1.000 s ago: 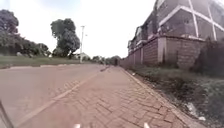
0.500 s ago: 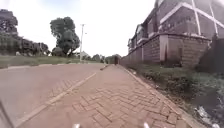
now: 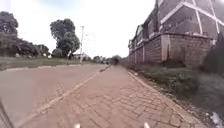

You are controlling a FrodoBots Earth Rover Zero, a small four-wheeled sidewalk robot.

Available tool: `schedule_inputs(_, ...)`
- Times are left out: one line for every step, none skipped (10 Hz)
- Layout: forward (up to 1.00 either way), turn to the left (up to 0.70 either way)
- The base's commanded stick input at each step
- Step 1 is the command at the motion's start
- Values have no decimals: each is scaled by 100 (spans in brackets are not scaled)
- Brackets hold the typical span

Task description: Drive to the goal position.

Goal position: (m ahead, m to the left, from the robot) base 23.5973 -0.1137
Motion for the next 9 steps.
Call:
schedule_inputs(50,0)
schedule_inputs(50,0)
schedule_inputs(50,0)
schedule_inputs(50,0)
schedule_inputs(50,0)
schedule_inputs(50,0)
schedule_inputs(50,0)
schedule_inputs(50,0)
schedule_inputs(50,-18)
